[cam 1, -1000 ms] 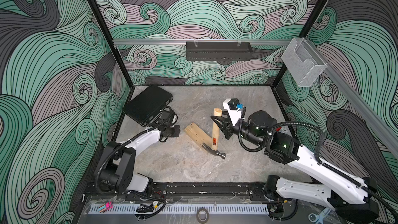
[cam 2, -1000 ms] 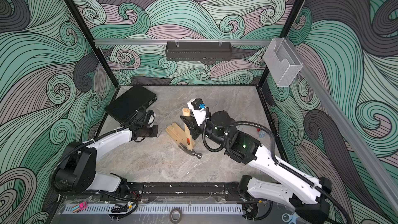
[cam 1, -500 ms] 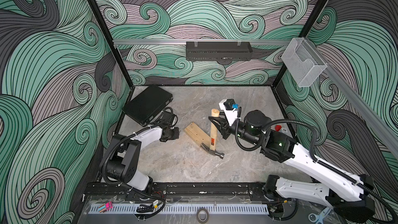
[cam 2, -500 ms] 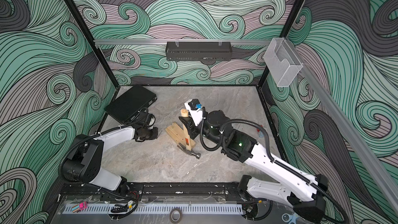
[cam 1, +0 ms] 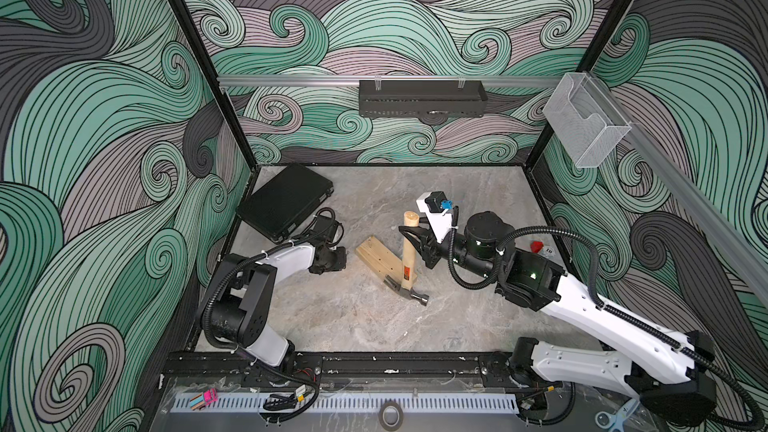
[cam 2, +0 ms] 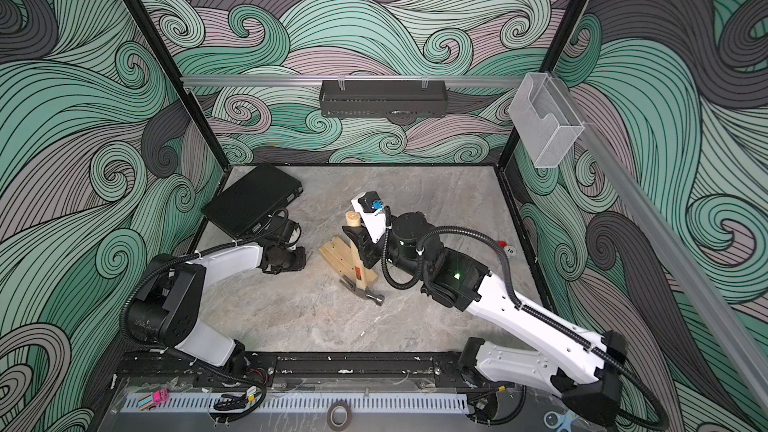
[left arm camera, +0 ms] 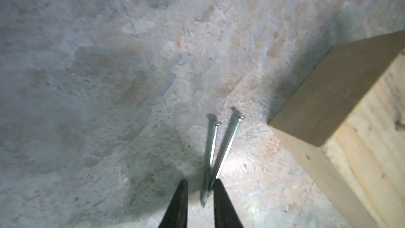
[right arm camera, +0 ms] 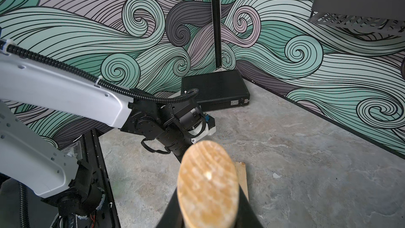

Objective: Use a claw hammer to pull out a nail
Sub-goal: Place the nail at the center of the board, then adjust the mounting plate at the center of the board.

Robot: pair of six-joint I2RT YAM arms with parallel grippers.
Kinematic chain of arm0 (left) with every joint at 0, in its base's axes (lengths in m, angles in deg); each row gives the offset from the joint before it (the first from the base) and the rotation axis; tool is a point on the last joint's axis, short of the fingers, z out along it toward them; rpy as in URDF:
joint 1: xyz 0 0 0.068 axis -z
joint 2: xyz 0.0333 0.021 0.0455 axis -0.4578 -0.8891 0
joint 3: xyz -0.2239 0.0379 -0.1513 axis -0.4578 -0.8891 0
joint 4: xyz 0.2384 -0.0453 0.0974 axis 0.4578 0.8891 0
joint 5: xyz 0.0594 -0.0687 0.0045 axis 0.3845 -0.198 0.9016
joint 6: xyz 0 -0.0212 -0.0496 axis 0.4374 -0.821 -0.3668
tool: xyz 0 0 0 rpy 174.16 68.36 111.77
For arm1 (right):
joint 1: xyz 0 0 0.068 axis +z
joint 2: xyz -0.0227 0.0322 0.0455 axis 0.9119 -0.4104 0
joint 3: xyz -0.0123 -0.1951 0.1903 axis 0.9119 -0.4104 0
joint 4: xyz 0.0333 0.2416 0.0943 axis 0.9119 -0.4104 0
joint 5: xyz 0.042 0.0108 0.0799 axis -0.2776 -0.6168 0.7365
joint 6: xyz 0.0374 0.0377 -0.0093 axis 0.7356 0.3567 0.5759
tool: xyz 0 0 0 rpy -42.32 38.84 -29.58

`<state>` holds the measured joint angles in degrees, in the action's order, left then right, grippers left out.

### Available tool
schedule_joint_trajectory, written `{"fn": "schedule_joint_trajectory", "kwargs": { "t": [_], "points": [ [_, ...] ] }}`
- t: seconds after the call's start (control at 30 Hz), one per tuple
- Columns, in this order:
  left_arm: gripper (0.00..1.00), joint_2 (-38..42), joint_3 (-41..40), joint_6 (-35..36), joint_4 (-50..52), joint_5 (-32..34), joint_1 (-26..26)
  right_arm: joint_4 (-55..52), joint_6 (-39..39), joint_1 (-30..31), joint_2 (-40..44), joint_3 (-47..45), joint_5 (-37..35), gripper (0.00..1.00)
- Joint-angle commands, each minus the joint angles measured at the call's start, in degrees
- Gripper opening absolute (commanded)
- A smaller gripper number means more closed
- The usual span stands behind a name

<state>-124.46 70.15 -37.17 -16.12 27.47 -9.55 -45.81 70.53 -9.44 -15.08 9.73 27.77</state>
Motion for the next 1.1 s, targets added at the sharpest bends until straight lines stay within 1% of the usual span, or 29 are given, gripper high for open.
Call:
{"fn": "schedule_joint_trajectory", "kwargs": {
  "t": [0.0, 0.17, 0.27, 0.37, 0.4, 0.43, 0.53, 0.67, 0.77, 0.83, 1.07],
  "points": [
    [0.26, 1.6, 1.2, -0.5, 2.5, 0.6, -0.4, 6.3, -0.1, -0.1, 0.4, 4.0, 0.2, 0.0],
    [0.3, 3.3, 2.2, -0.1, 4.6, 1.4, -0.4, 5.6, -1.2, 0.0, -1.2, 5.3, 0.6, 0.0],
    [0.34, 5.0, 2.7, 0.4, 5.6, 0.9, -0.2, 6.3, -2.7, 0.0, -2.8, 6.6, 3.4, 0.0],
    [0.39, 7.1, 2.0, 0.7, 4.4, -1.3, -0.2, 6.0, -3.9, 0.2, -5.1, 8.8, 3.6, 0.0],
    [0.44, 7.6, 1.7, 0.9, 3.8, -2.3, -0.2, 5.5, -4.4, 0.2, -6.1, 9.7, 3.3, 0.0],
    [0.47, 7.8, 1.7, 1.1, 3.6, -3.2, -0.2, 5.2, -4.9, 0.3, -7.1, 10.5, 3.1, 0.0],
    [0.52, 7.4, 2.4, 1.7, 3.6, -6.1, -0.1, 5.3, -6.5, 0.6, -9.3, 11.9, 2.5, 0.0],
    [0.53, 5.7, 3.9, 2.9, 3.7, -6.6, -0.2, 4.8, -7.7, 1.1, -10.7, 13.0, 1.2, 0.0],
    [0.53, 3.6, 6.5, 2.5, 5.1, -5.0, -0.2, 4.4, -8.0, 1.4, -10.5, 12.8, 0.3, 0.0],
    [0.52, 1.5, 9.0, 1.6, 6.8, -3.3, -0.2, 4.6, -8.1, 1.5, -10.0, 12.2, 0.3, 0.0],
    [0.52, -8.3, 16.7, 0.3, 10.8, -3.6, -0.2, 6.5, -8.4, 1.9, -8.0, 10.0, -0.7, 0.0]
  ]
}}
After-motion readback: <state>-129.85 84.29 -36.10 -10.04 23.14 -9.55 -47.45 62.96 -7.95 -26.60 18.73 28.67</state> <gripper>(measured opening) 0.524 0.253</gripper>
